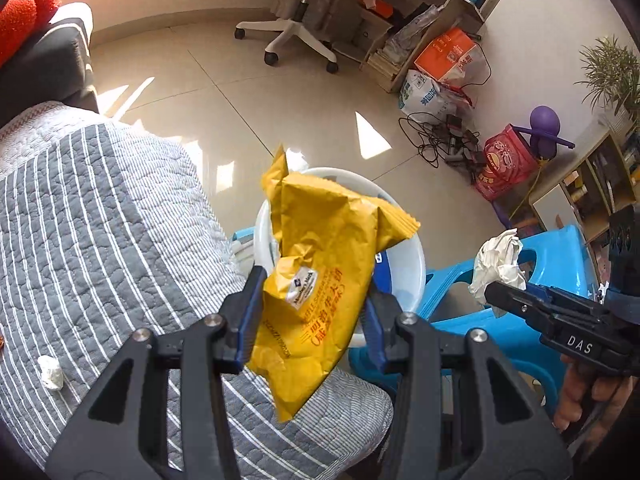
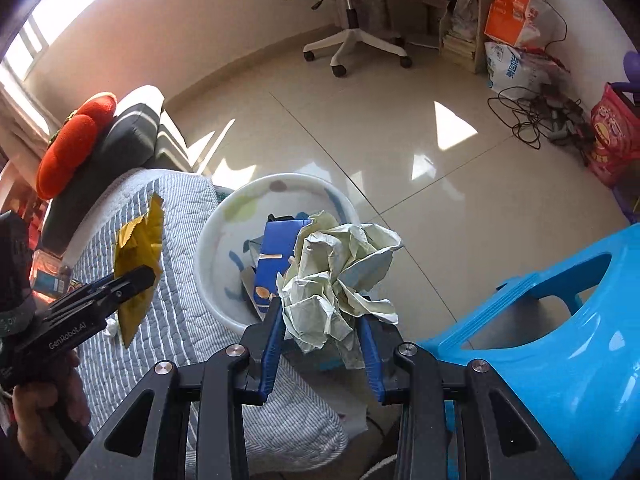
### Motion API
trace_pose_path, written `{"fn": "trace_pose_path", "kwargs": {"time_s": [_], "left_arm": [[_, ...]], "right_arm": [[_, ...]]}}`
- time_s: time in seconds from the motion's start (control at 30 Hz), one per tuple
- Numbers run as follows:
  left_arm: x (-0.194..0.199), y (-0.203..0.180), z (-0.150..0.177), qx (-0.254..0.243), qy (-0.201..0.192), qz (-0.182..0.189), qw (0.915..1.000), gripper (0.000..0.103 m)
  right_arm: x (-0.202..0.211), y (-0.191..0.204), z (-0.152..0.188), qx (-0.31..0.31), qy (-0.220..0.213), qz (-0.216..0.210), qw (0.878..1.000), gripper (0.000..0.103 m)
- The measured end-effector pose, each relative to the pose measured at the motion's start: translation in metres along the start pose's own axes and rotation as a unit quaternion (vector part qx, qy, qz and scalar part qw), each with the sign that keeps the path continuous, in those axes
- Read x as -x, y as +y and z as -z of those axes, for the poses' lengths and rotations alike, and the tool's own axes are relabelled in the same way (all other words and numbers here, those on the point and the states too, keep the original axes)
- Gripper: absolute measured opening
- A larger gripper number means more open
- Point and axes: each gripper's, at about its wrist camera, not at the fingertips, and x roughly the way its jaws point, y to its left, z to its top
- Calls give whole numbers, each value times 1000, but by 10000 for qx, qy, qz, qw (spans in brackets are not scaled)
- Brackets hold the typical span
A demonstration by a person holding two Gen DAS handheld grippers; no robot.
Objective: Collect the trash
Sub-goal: 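Carry the yellow bag and crumpled paper to the bucket and release both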
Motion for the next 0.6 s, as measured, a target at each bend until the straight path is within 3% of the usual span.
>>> {"fn": "trace_pose_path", "kwargs": {"time_s": [0.23, 0.47, 0.6], "left_arm": [[-29, -11, -18, 115, -182, 397, 9990, 46], [-41, -3, -15, 212, -159, 436, 9987, 48], [-38, 1, -10, 145, -41, 438, 9989, 70]], "right_arm": [[-1, -5, -4, -26, 6, -44, 10000, 36], [-5, -9, -8, -133, 24, -2, 9999, 37], [-7, -8, -11, -186, 37, 7, 9998, 37]]}}
